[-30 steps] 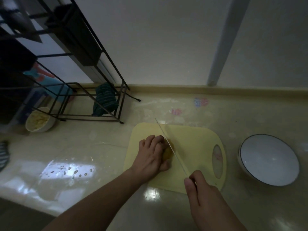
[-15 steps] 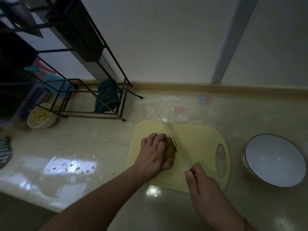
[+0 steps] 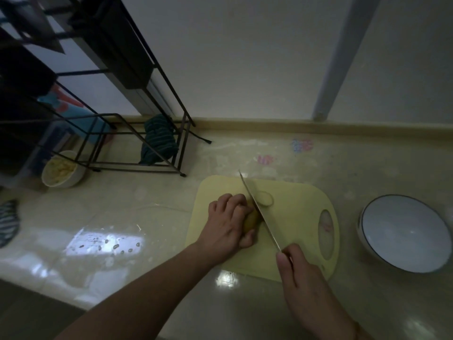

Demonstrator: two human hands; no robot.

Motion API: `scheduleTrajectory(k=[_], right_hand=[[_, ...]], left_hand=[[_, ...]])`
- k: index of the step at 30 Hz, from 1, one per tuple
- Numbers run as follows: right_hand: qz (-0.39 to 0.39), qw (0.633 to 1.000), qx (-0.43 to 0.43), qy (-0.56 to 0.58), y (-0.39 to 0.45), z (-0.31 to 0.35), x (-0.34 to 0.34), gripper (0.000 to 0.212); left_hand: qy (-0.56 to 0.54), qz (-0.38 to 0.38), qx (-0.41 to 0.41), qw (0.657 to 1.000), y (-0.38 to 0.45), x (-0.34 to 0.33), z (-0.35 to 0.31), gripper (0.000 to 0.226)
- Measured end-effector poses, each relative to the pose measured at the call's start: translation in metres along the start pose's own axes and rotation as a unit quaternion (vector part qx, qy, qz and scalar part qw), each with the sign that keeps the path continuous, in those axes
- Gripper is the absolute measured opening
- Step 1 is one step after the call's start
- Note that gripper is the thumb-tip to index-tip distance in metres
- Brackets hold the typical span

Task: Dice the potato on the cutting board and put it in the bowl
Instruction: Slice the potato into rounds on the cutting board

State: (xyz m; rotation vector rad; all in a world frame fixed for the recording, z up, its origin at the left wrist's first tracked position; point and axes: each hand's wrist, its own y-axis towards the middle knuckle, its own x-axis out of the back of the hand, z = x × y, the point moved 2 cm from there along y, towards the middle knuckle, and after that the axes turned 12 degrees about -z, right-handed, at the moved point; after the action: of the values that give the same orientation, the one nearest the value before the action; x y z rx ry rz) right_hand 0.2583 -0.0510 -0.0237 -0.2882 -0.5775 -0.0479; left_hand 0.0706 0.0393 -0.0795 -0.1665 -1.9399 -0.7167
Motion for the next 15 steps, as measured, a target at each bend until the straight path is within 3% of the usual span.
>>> scheduleTrajectory(k=[8, 12, 15], right_hand=[[-0.014, 0.999, -0.026, 0.014, -0.014, 0.003, 0.018, 0.020], [-0.025, 0.999, -0.003, 0.020, -0.022, 0.018, 0.027, 0.035], [-0.011, 1.000, -0.009, 0.014, -0.027, 0.023, 0.028, 0.025]], left_hand=[[-0.005, 0.015, -0.020, 1.000, -0.006, 0.005, 0.002, 0.049], [-0.007, 0.003, -0.009, 1.000, -0.006, 0.004, 0.001, 0.048], [-0.002, 0.005, -0.011, 1.000, -0.007, 0.002, 0.001, 0.049]])
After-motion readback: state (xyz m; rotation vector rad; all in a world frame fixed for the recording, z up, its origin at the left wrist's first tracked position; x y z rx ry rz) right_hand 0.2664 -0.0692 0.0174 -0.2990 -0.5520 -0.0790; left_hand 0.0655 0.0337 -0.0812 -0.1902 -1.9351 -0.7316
